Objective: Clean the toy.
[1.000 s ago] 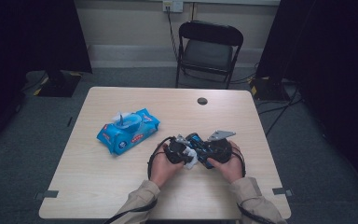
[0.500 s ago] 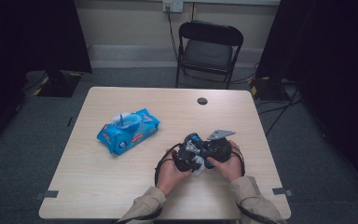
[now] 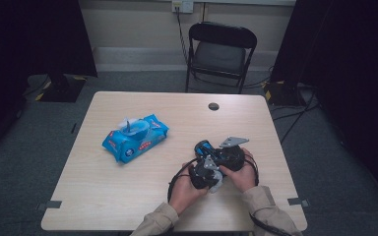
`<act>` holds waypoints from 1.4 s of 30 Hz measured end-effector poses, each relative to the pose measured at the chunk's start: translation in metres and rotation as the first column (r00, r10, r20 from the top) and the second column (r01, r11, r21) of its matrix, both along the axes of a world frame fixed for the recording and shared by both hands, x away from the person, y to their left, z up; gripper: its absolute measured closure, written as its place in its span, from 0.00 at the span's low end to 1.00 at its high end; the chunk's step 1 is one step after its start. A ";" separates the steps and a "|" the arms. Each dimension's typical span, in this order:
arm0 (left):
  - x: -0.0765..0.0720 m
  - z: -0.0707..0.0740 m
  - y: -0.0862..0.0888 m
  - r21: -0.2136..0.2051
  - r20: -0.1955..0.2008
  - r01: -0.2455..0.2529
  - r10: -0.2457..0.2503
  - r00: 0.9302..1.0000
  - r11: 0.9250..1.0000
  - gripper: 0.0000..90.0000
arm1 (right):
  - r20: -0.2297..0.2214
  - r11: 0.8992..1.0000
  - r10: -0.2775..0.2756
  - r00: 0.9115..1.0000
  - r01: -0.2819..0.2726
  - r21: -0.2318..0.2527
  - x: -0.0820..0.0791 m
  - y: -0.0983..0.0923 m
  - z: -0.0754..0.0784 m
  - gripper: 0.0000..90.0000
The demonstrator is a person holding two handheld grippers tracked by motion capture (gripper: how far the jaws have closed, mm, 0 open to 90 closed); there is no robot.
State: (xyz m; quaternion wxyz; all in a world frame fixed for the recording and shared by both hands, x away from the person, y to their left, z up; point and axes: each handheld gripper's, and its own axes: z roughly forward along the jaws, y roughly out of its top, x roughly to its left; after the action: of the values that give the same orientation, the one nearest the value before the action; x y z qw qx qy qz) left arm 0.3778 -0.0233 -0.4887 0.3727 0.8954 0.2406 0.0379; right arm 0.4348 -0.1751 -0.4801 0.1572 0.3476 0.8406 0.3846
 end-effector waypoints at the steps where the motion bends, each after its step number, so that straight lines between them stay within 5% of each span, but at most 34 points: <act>1: -0.001 0.000 -0.002 0.002 -0.001 0.015 -0.015 1.000 1.000 0.94 | 0.000 1.000 -0.001 1.000 0.001 0.000 0.000 0.000 0.000 0.57; 13: -0.007 0.004 0.007 -0.036 -0.006 0.048 -0.048 0.999 0.998 0.94 | 0.003 1.000 -0.003 1.000 0.003 0.007 0.000 0.000 -0.001 0.57; 23: 0.003 0.023 0.058 -0.052 0.033 -0.061 0.063 0.997 0.997 0.94 | 0.006 1.000 -0.002 1.000 0.002 0.012 -0.001 -0.001 -0.001 0.57; 27: 0.014 0.027 0.081 -0.059 0.044 -0.138 0.141 0.989 0.989 0.94 | 0.014 1.000 -0.006 1.000 0.006 0.011 -0.002 -0.001 -0.002 0.57; 37: 0.051 0.017 0.110 -0.064 0.041 -0.329 0.332 0.942 0.942 0.94 | 0.011 1.000 -0.006 1.000 0.006 0.013 -0.002 -0.001 -0.002 0.57; 42: 0.065 0.006 0.094 -0.015 0.026 -0.328 0.328 0.944 0.945 0.94 | 0.010 1.000 -0.005 1.000 0.005 0.013 -0.002 -0.001 -0.002 0.57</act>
State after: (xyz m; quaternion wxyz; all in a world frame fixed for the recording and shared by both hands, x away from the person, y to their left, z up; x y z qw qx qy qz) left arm 0.4427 0.0708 -0.4830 0.3691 0.8403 0.3812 0.1109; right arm 0.4332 -0.1756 -0.4818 0.1604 0.3487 0.8364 0.3914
